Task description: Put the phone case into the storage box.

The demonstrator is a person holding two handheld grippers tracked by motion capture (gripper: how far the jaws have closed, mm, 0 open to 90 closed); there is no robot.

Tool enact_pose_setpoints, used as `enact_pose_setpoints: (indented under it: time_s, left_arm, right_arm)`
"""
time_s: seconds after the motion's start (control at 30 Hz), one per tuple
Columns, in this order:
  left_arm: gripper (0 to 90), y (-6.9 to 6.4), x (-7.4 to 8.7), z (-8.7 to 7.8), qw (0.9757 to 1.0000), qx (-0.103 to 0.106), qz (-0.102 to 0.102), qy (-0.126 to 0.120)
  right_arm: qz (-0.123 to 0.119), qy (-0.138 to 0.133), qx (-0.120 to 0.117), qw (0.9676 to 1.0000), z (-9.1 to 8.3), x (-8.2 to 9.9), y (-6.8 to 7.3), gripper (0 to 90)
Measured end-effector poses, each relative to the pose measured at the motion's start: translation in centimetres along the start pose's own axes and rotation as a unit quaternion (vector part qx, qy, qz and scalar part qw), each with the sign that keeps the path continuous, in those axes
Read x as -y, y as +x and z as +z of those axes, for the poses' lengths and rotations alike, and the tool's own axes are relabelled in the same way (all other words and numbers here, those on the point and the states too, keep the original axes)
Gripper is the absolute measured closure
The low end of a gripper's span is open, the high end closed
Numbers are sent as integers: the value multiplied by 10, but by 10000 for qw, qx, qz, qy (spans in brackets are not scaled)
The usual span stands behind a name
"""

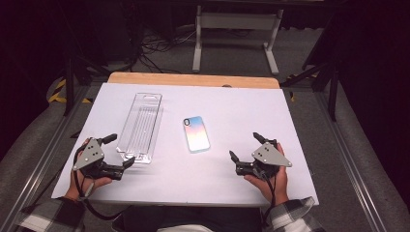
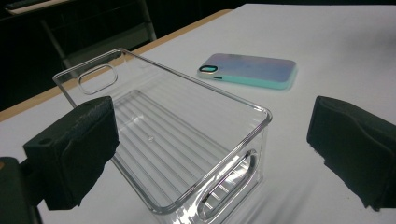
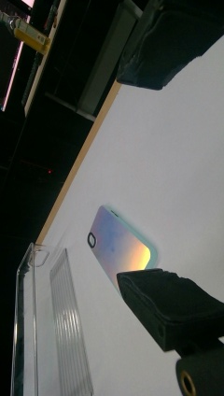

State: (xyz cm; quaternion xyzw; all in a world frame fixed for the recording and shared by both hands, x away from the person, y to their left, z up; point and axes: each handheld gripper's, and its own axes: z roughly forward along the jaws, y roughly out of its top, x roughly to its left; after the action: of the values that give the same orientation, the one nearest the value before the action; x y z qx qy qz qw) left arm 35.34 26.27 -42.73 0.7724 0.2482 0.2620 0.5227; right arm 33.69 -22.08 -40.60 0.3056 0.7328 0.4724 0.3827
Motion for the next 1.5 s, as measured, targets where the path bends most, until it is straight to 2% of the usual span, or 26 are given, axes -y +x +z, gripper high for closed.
enact_pose_setpoints:
  time_s: [0.13, 0.2, 0.27, 0.3, 0.37, 0.53, 0.6, 0.63, 0.73, 0.9, 1.0, 1.1, 1.13, 1.17, 1.23, 1.3, 1.4, 1.43, 1.5]
  left_arm:
    - [28, -1, 0, 2, 10000, 24, 19, 15]
    - [28, -2, 0, 2, 9999, 56, 71, 54]
    - [29, -2, 0, 1, 9999, 64, 82, 51]
    - [29, -2, 1, 1, 10000, 62, 60, 40]
    - [28, -2, 2, 0, 9999, 59, 99, 47]
    - [29, -2, 2, -2, 9999, 88, 65, 90]
    - [29, -3, 2, -1, 9999, 90, 47, 107]
    - [29, -3, 2, 0, 9999, 97, 63, 113]
    - [30, -4, 3, 1, 9998, 70, 103, 152]
    - [32, -3, 5, 0, 9996, 100, 111, 237]
    - [33, -3, 5, -1, 9996, 86, 128, 250]
    - [34, -3, 6, -1, 9996, 76, 87, 246]
    - [36, -3, 6, -1, 9996, 76, 87, 246]
    - [36, -3, 6, 0, 9997, 51, 35, 220]
    - [37, -3, 6, 0, 9997, 30, 32, 249]
    - [40, -3, 6, 0, 9996, 60, 51, 284]
    - [39, -3, 6, 0, 9995, 84, 58, 289]
    - [39, -3, 7, 0, 9995, 78, 57, 301]
    - [41, -3, 7, 1, 9995, 84, 27, 311]
  right_arm:
    - [97, 33, -57, 9999, 1, 1, 2, 79]
    - [202, 232, -112, 9995, 5, 1, 5, 77]
    - [214, 289, -86, 9993, 6, 0, 6, 73]
    - [207, 368, -28, 9991, 9, -2, 6, 66]
    - [296, 404, -120, 9987, 15, -6, 7, 65]
    - [306, 695, -185, 9969, 36, -19, 14, 57]
    - [394, 775, -154, 9961, 43, -24, 16, 54]
    - [421, 787, -220, 9958, 48, -26, 16, 54]
    - [415, 1035, -274, 9934, 63, -35, 21, 55]
    - [528, 1278, -531, 9890, 93, -48, 29, 65]
    - [614, 1400, -533, 9868, 112, -54, 32, 66]
    - [720, 1670, -531, 9819, 131, -61, 34, 72]
    - [720, 1670, -531, 9819, 131, -61, 34, 72]
    - [731, 1780, -546, 9798, 138, -64, 35, 73]
    - [928, 2167, -424, 9709, 157, -70, 37, 102]
    - [1065, 2469, -498, 9619, 171, -72, 37, 101]
    - [1011, 2843, -466, 9523, 189, -69, 40, 102]
    - [986, 2991, -459, 9480, 195, -66, 41, 102]
    - [1033, 3178, -516, 9411, 203, -63, 42, 102]
